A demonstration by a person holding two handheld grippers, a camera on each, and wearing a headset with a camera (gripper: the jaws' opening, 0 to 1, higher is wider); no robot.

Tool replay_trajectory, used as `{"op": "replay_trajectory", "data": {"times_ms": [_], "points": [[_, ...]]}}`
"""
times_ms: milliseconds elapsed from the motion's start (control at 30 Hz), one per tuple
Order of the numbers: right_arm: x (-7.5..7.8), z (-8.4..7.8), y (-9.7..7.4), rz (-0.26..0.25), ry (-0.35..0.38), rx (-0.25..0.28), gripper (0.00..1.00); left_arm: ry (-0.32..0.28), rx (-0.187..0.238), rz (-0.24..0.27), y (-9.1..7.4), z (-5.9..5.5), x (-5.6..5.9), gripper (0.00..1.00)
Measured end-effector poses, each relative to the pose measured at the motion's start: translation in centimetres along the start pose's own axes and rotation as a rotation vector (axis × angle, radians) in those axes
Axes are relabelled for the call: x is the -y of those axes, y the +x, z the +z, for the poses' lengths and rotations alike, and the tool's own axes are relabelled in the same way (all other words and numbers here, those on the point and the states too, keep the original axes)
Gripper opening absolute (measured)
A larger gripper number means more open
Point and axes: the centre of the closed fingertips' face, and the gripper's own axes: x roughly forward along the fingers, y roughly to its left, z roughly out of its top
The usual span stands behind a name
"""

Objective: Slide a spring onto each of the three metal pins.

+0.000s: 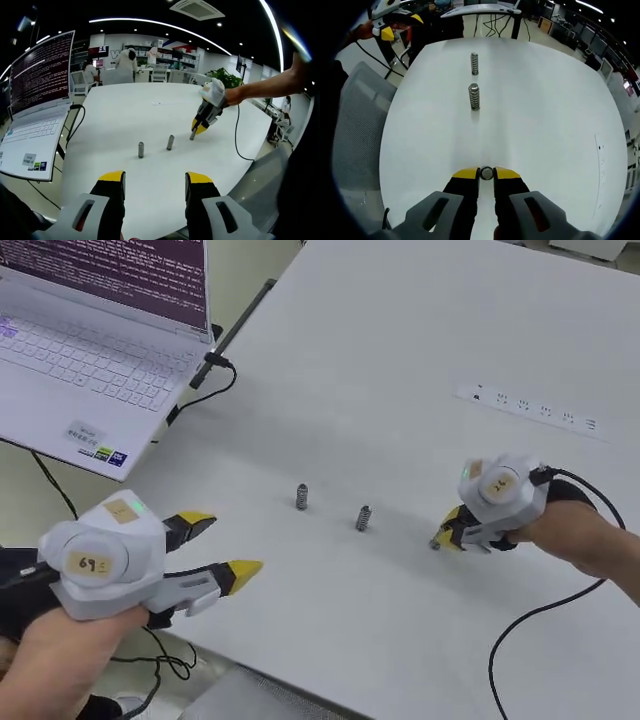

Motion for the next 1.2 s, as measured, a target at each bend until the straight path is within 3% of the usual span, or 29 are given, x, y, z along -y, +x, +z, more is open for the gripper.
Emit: {"op": "replay_trajectory", "data": {"times_ms": [233,333,733,1200], "points": [[0.3,-0.1,0.1,-0.006,-0.003,-0.004,0.1,0.008,0.002,0.001,0.1,0.2,-0.3,0.43],[0.3,-0.1,-0.3,-0.018,0.0,-0.004,0.17,0.012,0.005,0.0,0.2,0.3,-0.3,0.43],[-0.1,-1.9,-2.9,-0.098,0.08,0.011,0.26,0.019,0.023,-0.015,0.2,0.9,0.1,0.43],[-1.7,-0.7,-5.8,-0.202,0.298,0.215,0.33,0.019,0.038,-0.033,0.6,1.6,0.2,0.42]]}}
